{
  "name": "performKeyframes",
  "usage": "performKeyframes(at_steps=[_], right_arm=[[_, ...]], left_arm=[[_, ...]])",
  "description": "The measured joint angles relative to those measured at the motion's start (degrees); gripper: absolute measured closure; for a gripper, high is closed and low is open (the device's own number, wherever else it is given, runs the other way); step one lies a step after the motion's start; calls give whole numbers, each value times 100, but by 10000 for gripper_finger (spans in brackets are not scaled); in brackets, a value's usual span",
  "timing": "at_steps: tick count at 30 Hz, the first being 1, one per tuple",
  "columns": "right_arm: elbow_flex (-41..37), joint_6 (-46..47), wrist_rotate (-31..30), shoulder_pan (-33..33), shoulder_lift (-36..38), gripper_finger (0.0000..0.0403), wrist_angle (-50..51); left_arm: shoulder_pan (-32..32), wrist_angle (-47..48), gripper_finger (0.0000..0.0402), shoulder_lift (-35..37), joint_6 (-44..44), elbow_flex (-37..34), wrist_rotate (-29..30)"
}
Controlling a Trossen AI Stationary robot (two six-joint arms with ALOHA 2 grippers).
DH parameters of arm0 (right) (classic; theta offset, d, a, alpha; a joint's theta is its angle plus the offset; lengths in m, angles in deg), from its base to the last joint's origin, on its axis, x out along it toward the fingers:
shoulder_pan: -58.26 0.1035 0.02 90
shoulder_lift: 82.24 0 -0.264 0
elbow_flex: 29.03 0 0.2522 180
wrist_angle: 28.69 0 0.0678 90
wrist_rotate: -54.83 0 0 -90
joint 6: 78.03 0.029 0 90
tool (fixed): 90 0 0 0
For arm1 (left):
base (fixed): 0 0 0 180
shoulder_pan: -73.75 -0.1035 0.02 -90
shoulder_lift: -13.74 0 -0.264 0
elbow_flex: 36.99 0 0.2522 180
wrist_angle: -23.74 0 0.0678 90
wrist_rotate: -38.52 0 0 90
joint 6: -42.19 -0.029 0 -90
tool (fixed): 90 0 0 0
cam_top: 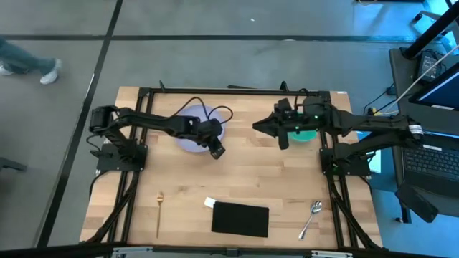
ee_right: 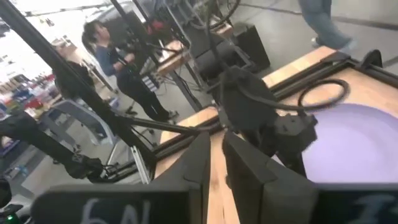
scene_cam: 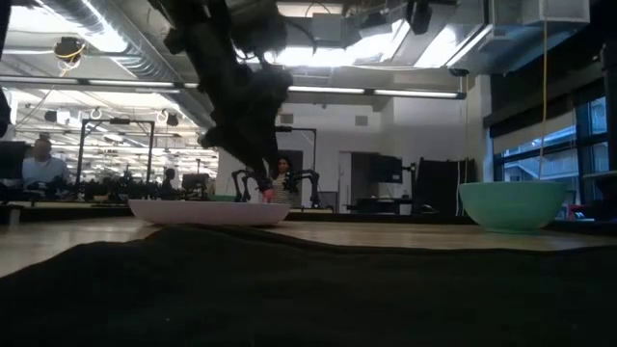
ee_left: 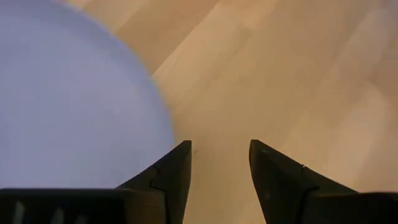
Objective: Set table place
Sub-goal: Stack the green bowl on top of the purple plate
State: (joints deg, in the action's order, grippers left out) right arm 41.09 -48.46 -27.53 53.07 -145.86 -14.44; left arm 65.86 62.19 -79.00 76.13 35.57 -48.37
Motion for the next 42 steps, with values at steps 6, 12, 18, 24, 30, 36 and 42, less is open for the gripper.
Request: performKeyframes(at_steps=[6, 12, 18, 24, 30, 36, 42], right_arm=[[22, 9, -4, -57, -146, 350, 29], [22, 13, -11, -103, -163, 350, 26], [22, 15, -11, -103, -163, 350, 29], [22, 15, -17, -103, -163, 350, 29], [22, 15, -20, -103, -161, 350, 29], [22, 15, -17, -103, -159, 350, 28], [22, 11, -20, -103, -159, 350, 29]], left_arm=[[-92, -7, 248, -238, -7, 5, 154], [-213, 181, 248, -263, -109, 7, 552], [-182, 161, 248, -281, -109, 7, 531], [-10, 120, 248, -539, -107, 7, 484], [-1, 146, 248, -825, 33, 2, 749], [-29, 160, 259, -1026, 33, 4, 831], [99, 221, 364, -903, 17, 4, 911]])
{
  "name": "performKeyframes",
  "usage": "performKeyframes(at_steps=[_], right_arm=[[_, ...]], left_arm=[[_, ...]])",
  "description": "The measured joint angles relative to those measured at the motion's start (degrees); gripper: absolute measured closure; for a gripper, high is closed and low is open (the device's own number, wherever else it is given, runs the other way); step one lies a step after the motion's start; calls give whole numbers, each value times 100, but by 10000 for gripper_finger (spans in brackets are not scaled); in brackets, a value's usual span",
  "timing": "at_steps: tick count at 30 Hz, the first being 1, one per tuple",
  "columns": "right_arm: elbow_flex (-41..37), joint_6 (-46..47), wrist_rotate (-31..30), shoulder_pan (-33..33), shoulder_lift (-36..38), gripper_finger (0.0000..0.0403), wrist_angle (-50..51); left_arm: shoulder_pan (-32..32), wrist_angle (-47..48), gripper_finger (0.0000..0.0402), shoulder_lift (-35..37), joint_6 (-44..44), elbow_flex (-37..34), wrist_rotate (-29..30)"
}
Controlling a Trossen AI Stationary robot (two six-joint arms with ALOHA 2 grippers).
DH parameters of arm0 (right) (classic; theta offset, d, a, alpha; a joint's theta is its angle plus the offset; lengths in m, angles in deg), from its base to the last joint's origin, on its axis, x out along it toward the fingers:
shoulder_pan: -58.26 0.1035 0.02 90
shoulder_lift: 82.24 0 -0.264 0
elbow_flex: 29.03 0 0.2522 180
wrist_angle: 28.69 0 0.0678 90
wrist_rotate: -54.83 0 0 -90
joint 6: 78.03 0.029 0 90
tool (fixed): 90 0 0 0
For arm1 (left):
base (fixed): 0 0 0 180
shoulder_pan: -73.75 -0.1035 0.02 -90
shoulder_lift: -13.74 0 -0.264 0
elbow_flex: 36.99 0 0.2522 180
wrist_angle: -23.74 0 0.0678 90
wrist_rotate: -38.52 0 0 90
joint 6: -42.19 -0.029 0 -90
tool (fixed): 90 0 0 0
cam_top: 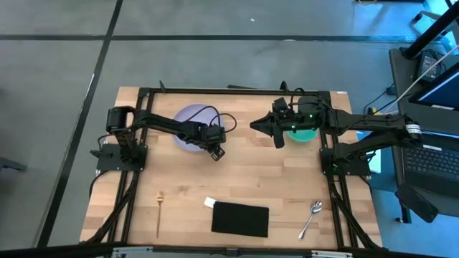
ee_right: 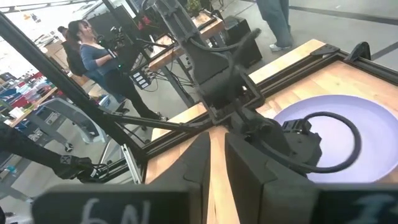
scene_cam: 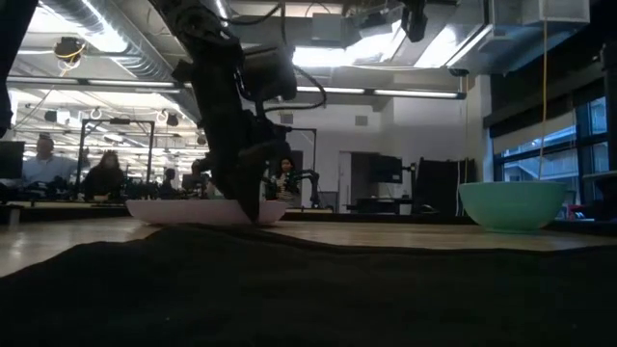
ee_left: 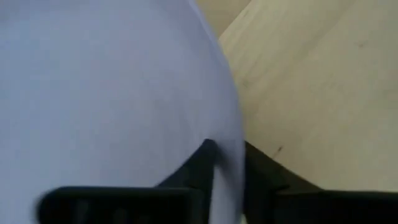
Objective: Set table place
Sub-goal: Stack the green bowl on top of the purple plate
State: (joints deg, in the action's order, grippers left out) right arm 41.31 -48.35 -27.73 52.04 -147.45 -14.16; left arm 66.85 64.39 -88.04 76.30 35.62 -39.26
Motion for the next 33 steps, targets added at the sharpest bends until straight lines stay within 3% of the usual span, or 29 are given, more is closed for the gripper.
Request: performKeyframes(at_steps=[4, 9, 16, 24, 29, 33], right_arm=[[0, -7, -178, 2, 0, 350, 1], [0, -19, -486, 0, 0, 350, 2], [0, -22, -780, 0, 0, 350, 20], [-3, -25, -783, 32, 43, 350, 80], [-5, -230, -780, 194, 209, 350, 315], [-4, -325, -785, 361, 476, 350, 823]], left_arm=[[180, 302, 385, 142, -37, 253, 123], [586, 1465, 397, 133, -439, 1371, 12], [1323, 1673, 398, 0, -758, 2711, -77], [1937, 1460, 399, -608, -406, 2962, -204], [2133, 1518, 399, -1286, -125, 2988, 422], [2131, 1284, 398, -1731, 140, 3038, 445]])
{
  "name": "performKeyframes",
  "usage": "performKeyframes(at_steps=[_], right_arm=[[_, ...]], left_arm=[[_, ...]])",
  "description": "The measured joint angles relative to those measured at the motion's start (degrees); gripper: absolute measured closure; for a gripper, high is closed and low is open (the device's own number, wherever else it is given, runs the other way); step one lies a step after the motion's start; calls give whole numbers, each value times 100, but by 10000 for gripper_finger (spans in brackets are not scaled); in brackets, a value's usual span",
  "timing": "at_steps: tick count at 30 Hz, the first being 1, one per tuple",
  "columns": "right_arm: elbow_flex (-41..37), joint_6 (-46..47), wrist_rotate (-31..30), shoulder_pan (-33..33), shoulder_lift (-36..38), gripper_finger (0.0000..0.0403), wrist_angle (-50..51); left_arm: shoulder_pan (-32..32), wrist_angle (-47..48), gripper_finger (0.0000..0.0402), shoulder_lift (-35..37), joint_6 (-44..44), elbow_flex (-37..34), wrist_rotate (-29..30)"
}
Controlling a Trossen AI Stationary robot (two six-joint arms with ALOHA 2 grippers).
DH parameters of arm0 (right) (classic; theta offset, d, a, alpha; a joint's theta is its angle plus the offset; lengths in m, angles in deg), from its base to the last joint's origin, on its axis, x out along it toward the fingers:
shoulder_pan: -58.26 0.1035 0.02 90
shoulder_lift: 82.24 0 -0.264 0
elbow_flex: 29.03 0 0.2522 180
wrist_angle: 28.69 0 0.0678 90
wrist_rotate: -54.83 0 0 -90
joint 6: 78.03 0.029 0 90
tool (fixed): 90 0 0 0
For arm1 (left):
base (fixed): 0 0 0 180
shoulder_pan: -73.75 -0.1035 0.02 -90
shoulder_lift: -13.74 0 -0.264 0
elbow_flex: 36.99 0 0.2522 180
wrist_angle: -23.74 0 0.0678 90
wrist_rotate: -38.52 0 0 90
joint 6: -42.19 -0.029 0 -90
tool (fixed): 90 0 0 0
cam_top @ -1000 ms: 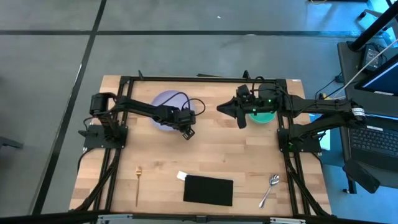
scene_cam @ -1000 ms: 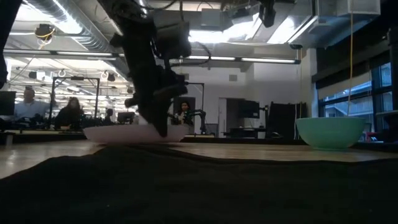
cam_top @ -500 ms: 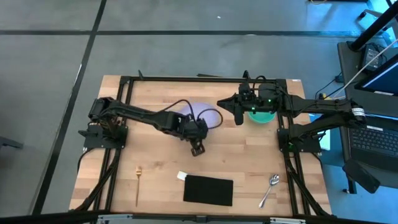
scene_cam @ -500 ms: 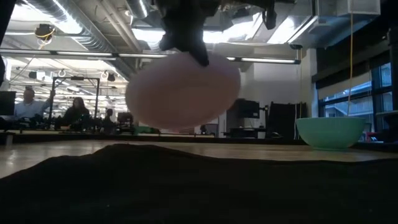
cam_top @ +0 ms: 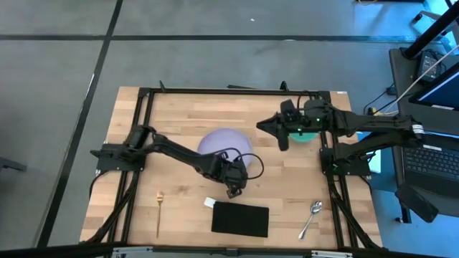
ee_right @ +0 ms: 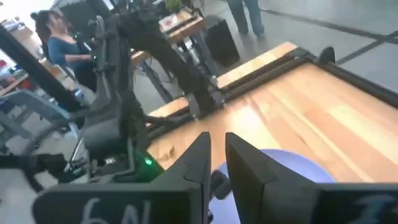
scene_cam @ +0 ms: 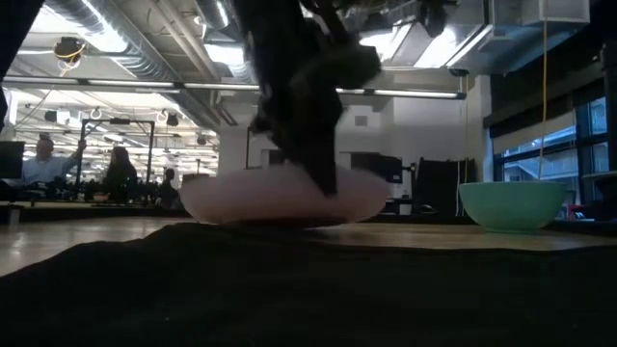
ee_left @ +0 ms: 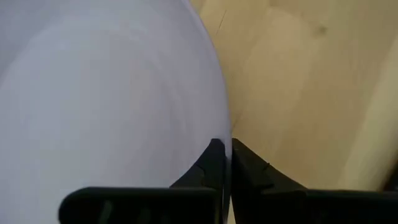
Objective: Set table place
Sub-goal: Stack the green bowl on top of the purple plate
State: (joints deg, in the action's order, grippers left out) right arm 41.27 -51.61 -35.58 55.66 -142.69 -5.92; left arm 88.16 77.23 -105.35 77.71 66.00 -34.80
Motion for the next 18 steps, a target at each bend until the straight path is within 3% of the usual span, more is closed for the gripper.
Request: performKeyframes(at_steps=[6, 18], right_arm=[[0, -9, -88, 277, 363, 350, 857], [0, 163, -524, 594, 730, 350, 2985]], left_arm=[[-5, -569, 363, -390, 405, -2, -375], [-181, -1700, 249, -288, 799, -8, -1284]])
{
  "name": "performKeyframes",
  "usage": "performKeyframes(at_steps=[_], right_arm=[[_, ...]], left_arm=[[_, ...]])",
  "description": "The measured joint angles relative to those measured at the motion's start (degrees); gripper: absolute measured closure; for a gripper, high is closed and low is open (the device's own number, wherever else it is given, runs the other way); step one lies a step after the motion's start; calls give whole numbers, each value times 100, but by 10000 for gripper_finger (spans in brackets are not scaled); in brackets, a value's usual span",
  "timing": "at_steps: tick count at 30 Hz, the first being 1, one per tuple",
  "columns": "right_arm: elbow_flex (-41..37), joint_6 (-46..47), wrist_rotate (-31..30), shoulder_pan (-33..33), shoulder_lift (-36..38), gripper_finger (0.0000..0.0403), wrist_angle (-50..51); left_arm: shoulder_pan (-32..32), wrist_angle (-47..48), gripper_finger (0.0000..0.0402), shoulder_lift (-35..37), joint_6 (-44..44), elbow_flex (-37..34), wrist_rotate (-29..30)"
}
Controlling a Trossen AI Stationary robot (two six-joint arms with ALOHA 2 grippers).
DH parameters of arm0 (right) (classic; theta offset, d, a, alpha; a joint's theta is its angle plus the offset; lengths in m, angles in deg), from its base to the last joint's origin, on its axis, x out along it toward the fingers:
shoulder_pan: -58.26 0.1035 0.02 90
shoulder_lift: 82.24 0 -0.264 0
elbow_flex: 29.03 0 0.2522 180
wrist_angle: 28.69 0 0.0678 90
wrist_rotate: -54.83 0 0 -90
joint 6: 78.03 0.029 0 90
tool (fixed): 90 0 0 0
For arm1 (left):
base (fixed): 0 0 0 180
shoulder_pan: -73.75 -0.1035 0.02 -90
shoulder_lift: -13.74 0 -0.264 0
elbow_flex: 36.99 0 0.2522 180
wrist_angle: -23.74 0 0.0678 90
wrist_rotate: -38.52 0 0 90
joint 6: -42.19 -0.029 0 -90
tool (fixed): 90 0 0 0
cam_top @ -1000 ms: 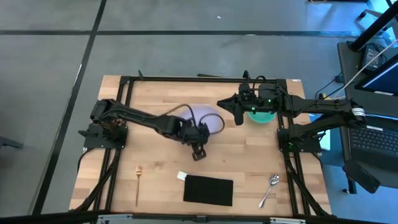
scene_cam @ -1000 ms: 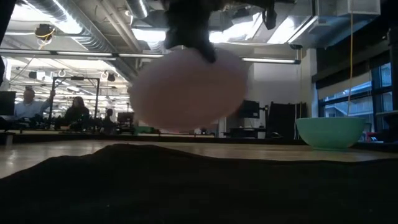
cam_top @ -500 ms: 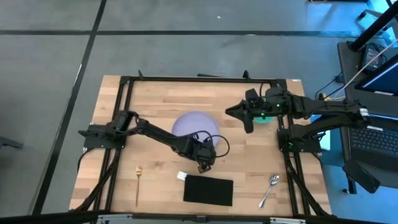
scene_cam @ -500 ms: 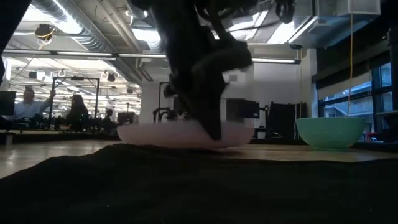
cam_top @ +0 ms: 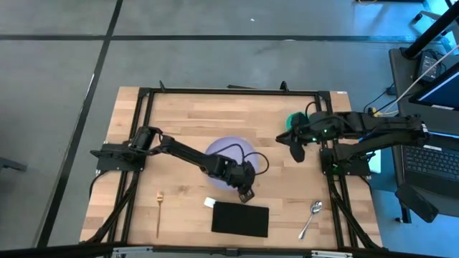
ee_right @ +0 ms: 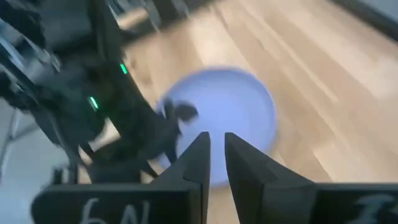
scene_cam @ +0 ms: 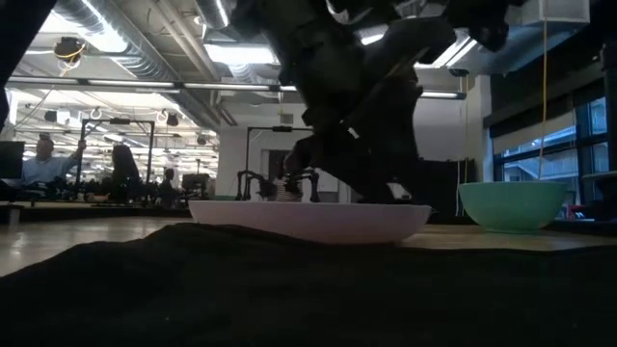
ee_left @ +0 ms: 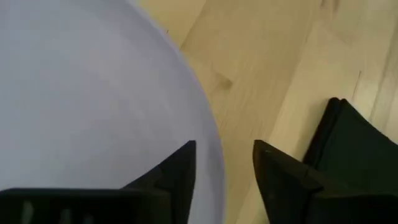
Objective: Set table place
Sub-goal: Stack the green bowl on top of the purple plate
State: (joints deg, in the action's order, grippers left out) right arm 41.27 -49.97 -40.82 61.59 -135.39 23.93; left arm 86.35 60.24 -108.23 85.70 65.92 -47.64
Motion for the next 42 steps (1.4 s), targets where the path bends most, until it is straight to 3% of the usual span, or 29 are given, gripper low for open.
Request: performKeyframes(at_steps=[7, 13, 25, 32, 42], right_arm=[[0, -59, 1, -45, -23, 350, 1513], [0, -590, -97, -98, -237, 343, 2090], [0, -427, -236, -261, -1414, 265, 3865], [0, -209, -448, -512, -1781, 229, 3436], [0, -125, -645, -1375, -2008, 224, 3283]], left_arm=[[-102, -597, 224, 66, 716, -5, -699], [-200, -741, 223, 193, 732, 1, -767], [-589, -763, 223, 896, 331, 1, -739], [-767, -758, 223, 1120, 340, -1, -853], [-783, -849, 223, 1685, 437, -1, -1105]])
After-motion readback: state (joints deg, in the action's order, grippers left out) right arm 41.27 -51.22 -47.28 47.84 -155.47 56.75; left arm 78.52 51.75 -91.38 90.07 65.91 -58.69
